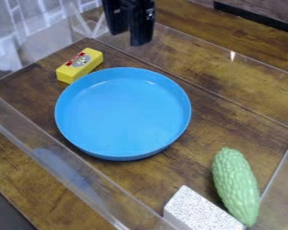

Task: Put the yellow block in the blue tray

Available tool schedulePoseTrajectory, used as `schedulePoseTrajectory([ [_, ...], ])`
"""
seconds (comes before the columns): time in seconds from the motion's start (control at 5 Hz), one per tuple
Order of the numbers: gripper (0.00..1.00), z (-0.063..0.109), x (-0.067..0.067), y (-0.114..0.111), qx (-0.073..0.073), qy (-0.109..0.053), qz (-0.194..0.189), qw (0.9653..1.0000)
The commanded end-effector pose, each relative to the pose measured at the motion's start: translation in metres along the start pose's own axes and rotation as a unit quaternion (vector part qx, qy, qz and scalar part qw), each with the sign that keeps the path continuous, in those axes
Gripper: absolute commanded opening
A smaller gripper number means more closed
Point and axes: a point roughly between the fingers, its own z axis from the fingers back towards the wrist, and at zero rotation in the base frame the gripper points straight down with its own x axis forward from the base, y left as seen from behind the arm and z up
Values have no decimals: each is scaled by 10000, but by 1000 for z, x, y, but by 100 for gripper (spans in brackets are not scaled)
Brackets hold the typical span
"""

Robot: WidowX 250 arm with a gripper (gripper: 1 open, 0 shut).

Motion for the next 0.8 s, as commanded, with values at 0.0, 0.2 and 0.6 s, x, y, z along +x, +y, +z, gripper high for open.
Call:
schedulePoseTrajectory([
  [0.0,100,15,-20,20,107,-51,-347,9993],
  [0.2,100,16,-35,37,125,45,-744,9971],
  [0.6,100,-4,-32,51,166,201,-1016,9945],
])
